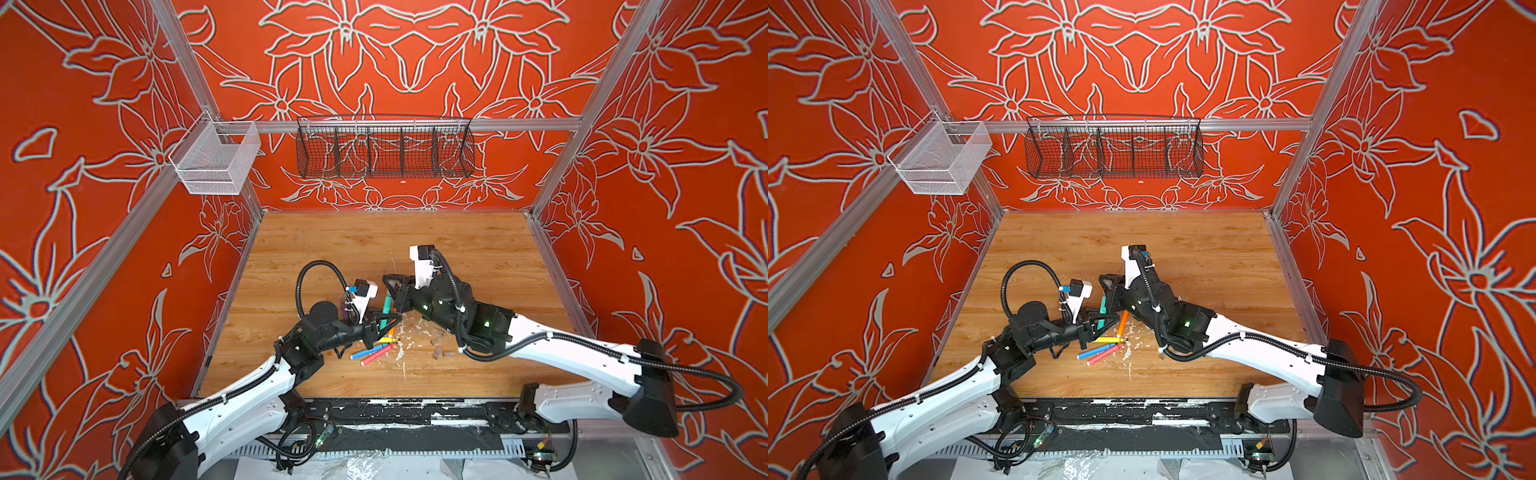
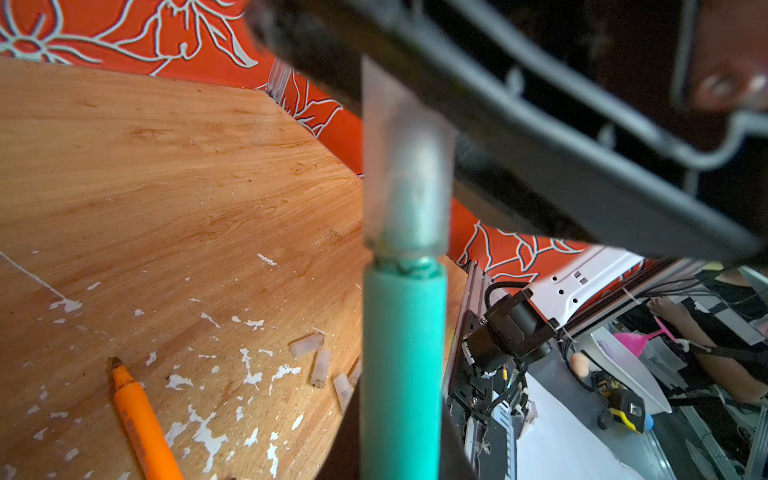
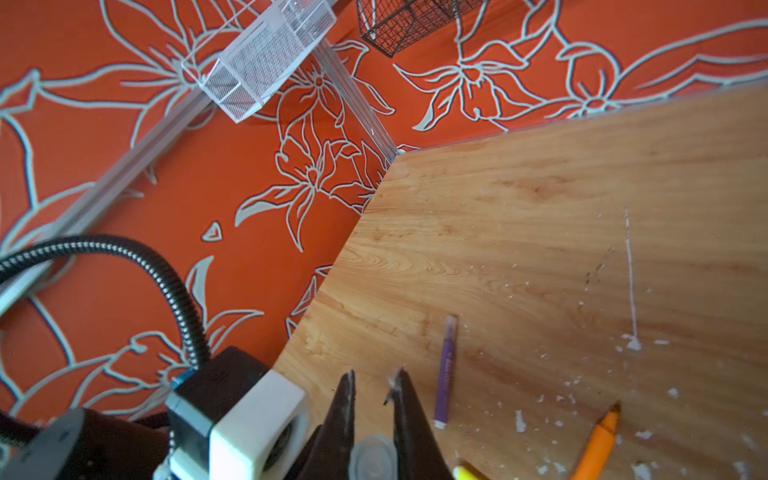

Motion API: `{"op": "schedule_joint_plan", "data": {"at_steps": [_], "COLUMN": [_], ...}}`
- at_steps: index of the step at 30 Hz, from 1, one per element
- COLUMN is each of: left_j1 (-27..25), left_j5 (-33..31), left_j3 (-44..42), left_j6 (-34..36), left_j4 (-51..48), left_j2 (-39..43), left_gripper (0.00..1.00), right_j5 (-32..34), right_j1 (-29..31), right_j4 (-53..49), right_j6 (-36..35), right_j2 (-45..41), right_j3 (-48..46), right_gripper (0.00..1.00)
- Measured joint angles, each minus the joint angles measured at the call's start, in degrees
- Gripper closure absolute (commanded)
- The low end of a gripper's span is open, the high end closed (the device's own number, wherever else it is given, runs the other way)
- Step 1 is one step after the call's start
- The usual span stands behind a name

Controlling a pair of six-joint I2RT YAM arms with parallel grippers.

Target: Insert the pens into the pen caps

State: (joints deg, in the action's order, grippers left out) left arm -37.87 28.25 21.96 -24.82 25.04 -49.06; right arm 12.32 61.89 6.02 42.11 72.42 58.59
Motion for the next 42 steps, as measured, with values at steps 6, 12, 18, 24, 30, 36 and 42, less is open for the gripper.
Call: {"op": "schedule_joint_plan", "data": {"at_steps": [6, 12, 18, 24, 30, 36, 42], "left_j1": [0.2, 2.95, 5.7, 7.74, 7.93, 7.93, 7.93], "left_j5": [-0.55, 2.62, 8.24, 13.57, 14.36, 12.26, 10.4], "left_j3": [0.31, 4.22, 8.85, 11.54, 11.76, 12.57, 15.61], "left_j6": [-0.72, -4.22, -5.22, -4.28, -1.42, 1.75, 3.8], "left_j4": [-2.29, -5.97, -7.34, -9.53, -10.93, -13.94, -20.61], "left_j2": [0.35, 0.0, -0.22, -0.04, 0.7, 1.92, 2.54], "left_gripper": [1.0, 1.0, 1.0, 1.0, 1.0, 1.0, 1.0], "right_j5": [-1.97, -2.56, -2.12, 0.76, 3.8, 5.86, 7.21], "right_j1": [-0.07, -0.68, -0.15, 2.03, 4.44, 5.68, 5.99], "right_j4": [5.25, 16.06, 25.97, 31.15, 34.93, 35.36, 31.34], "right_j6": [0.37, 0.81, 0.68, 0.42, 0.07, -1.03, -1.95], "right_j2": [-0.28, 0.31, -0.7, -1.51, -1.62, -0.83, -1.4], "right_j3": [-3.74, -7.3, -9.44, -10.78, -12.13, -11.28, -9.46], "right_gripper": [1.0, 1.0, 1.0, 1.0, 1.0, 1.0, 0.74]}}
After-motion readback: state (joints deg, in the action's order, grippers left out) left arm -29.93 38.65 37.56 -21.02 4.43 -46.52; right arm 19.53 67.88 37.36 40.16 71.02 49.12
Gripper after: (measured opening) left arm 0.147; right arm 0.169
